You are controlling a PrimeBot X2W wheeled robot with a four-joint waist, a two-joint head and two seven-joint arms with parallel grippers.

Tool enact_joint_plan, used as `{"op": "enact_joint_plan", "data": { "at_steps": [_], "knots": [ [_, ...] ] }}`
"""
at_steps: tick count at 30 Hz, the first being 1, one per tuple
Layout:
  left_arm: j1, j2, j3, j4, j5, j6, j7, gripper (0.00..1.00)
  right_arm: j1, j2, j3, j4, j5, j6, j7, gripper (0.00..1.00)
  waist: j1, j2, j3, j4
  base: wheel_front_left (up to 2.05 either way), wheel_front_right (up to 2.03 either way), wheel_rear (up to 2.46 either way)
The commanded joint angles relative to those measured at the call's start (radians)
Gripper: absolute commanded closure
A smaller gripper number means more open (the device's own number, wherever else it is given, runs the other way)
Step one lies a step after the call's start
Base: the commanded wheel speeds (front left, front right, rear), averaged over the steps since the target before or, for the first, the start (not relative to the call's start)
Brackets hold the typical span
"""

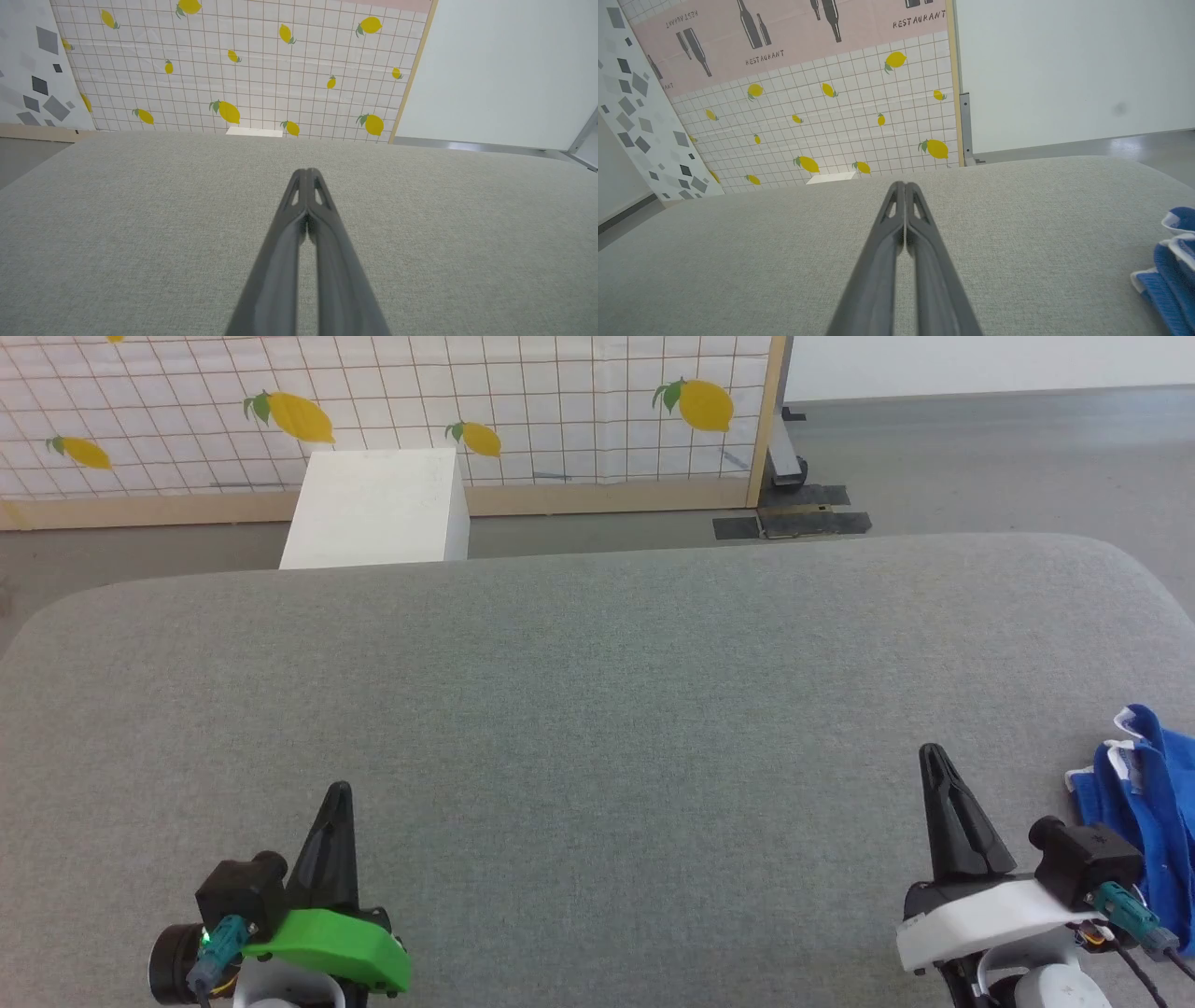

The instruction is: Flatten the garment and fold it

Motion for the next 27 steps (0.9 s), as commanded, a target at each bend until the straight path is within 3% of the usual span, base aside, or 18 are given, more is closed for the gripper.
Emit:
{"op": "enact_joint_plan", "data": {
  "at_steps": [1, 27],
  "knots": [
    [0.001, -0.001, 0.0, -0.004, 0.005, 0.003, 0.006, 1.0, 0.001, 0.0, 0.0, -0.005, -0.006, 0.0, 0.006, 1.0, 0.0, 0.0, 0.0, 0.0, 0.0, 0.0, 0.0],
    [0.005, -0.005, -0.005, -0.047, 0.043, 0.024, 0.062, 1.0, 0.01, 0.0, -0.003, -0.048, -0.057, 0.0, 0.062, 1.0, 0.0, 0.0, -0.002, 0.002, 0.0, 0.0, 0.0]
  ]
}}
